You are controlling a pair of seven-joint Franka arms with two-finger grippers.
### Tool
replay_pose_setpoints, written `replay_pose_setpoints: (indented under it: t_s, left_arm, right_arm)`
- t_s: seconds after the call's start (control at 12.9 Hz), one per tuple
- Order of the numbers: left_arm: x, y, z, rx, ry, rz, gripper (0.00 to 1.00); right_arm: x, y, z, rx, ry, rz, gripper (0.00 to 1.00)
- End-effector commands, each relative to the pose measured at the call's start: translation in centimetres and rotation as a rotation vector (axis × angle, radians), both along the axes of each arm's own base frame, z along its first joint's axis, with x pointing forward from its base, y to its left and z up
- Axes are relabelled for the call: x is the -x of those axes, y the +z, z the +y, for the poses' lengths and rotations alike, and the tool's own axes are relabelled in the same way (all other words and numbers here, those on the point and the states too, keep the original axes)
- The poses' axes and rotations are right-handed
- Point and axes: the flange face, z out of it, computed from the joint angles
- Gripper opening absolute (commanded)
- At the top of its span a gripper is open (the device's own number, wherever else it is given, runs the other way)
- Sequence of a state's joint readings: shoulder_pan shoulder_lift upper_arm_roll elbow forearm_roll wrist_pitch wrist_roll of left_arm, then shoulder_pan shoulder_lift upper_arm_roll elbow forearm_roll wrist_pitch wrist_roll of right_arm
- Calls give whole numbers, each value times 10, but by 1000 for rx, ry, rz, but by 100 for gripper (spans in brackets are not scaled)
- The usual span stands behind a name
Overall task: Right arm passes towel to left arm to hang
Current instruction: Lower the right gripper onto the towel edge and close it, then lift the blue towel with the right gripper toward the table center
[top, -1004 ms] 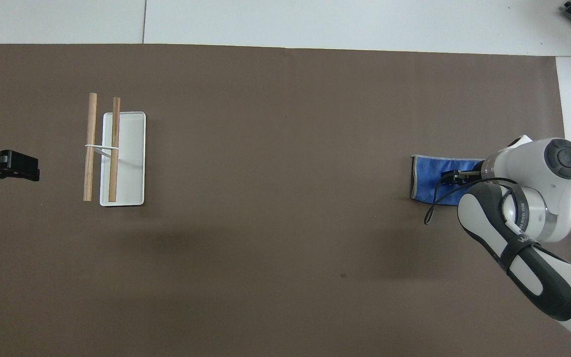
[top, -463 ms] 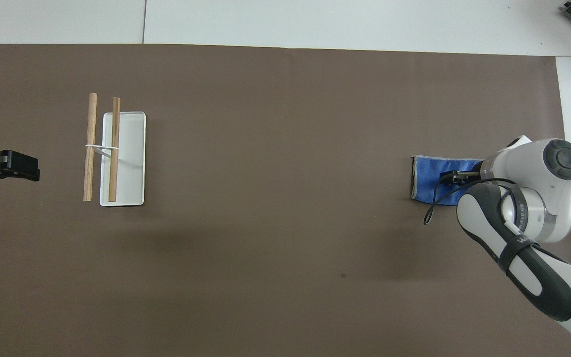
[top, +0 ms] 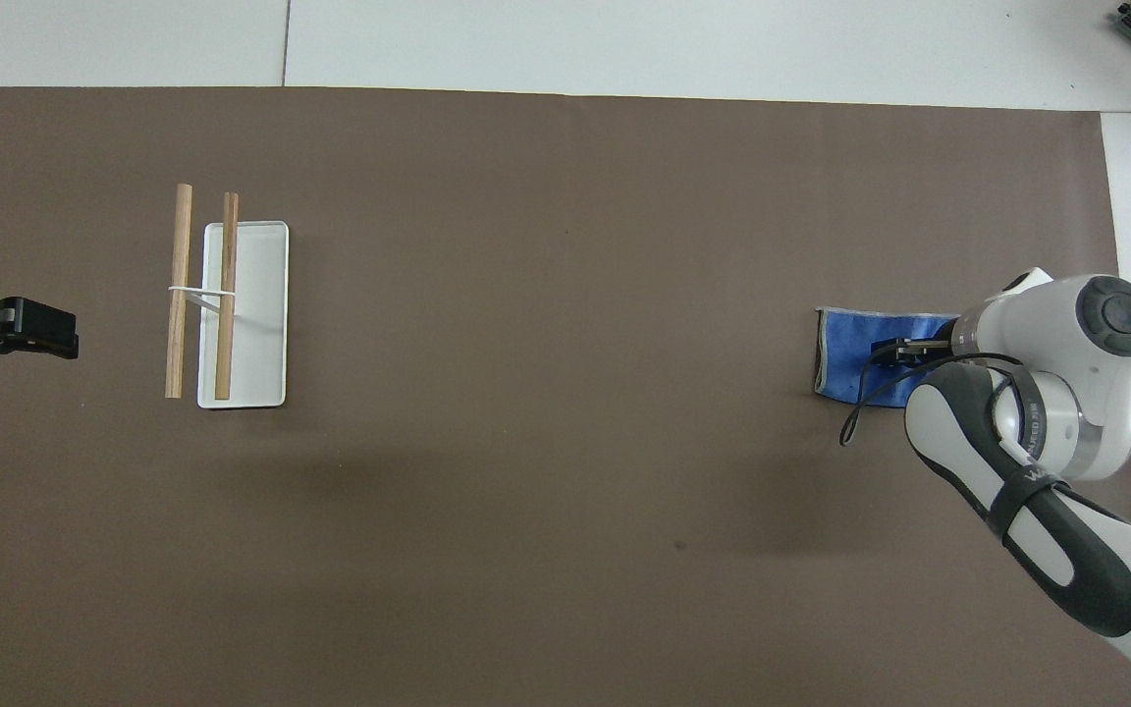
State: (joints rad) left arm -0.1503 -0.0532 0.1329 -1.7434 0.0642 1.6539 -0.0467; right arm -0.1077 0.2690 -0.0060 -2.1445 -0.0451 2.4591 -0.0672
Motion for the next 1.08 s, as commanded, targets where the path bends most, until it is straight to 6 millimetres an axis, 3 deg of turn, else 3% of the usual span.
replay_pose_setpoints:
  t_s: [0.0,0.23,0.54,0.77,0.85,1.0]
  left_arm:
    - [4,3,2,-5,-5,-8,100]
    - [4,3,2,-5,-5,-8,100]
    - [4,3,2,-5,-5,-8,100]
    - [4,3,2,-5,-5,-8,100]
    - [4,3,2,-6,-5,-7,100]
    - [4,3,2,-6,-5,-7,100]
  right_arm:
    - [3,3,0,-10,14,-18,0]
    - [2,28,4,-7,20,-51,0]
    - [-5,93,13,-18,11,-102,0]
    - [-5,129,20,-95,-41,-120,0]
    - [-7,143,40,-140,-39,-131,0]
    - [-12,172,60,-227,-87,-126,0]
